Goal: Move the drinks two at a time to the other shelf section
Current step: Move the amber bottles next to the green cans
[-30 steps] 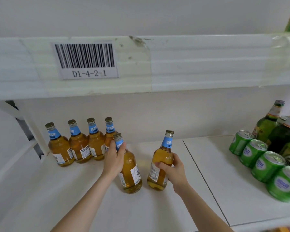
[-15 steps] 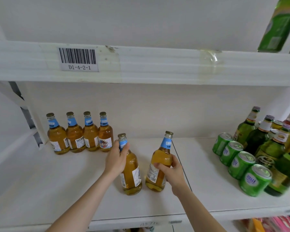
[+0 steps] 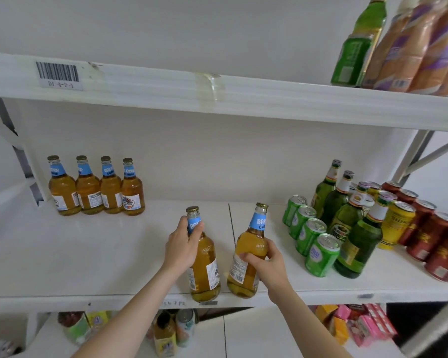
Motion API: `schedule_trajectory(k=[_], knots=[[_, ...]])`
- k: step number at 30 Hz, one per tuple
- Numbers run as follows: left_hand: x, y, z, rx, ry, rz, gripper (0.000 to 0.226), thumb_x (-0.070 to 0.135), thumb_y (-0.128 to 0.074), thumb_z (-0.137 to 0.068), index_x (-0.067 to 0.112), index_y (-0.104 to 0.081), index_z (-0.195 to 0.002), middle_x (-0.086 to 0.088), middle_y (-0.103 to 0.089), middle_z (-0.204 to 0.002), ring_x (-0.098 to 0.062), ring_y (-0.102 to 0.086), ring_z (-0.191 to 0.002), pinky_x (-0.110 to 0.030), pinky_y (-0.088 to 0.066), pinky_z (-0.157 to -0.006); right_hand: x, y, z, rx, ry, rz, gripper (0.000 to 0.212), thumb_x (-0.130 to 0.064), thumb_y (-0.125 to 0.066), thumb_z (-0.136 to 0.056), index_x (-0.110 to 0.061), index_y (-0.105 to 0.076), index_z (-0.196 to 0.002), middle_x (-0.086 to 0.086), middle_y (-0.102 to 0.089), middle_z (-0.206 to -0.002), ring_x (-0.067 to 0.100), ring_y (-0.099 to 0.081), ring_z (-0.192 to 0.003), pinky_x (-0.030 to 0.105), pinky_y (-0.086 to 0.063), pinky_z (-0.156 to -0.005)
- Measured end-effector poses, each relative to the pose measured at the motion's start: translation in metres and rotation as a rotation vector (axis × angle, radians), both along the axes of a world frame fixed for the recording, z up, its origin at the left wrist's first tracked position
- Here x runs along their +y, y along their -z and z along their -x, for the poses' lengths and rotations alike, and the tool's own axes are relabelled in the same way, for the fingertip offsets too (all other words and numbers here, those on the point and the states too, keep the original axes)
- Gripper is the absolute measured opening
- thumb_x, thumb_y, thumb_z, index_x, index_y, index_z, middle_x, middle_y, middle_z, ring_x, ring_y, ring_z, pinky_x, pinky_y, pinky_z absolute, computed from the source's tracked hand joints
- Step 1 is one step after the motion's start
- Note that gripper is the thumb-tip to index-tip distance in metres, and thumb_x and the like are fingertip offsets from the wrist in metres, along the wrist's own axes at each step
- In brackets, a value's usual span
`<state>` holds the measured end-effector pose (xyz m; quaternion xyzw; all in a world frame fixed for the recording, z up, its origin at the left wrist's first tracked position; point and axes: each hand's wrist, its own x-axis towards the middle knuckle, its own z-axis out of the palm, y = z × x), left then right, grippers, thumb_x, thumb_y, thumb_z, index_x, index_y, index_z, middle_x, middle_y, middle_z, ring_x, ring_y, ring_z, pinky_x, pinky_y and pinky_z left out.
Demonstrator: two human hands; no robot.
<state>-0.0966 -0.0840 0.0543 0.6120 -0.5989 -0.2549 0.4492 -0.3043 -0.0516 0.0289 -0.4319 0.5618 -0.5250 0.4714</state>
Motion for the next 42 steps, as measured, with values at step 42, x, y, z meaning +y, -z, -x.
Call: schedule_trajectory(k=[42], knots=[[-0.191, -0.004, 0.142, -0.206, 0.129, 0.083, 0.026, 0.045, -0.046, -0.099, 0.022, -0.048, -0.110, 0.006, -0.062, -0.095, -0.007, -0.057, -0.080, -0.019, -0.040, -0.062, -0.193, 0.016, 0.113, 0.043, 0.115, 0.054, 0.076, -0.014, -0.089, -0.062, -0.035, -0.044, -0.119, -0.014, -0.057, -0.109, 0.013, -0.058, -0.103, 0.030, -0.048, -0.086]])
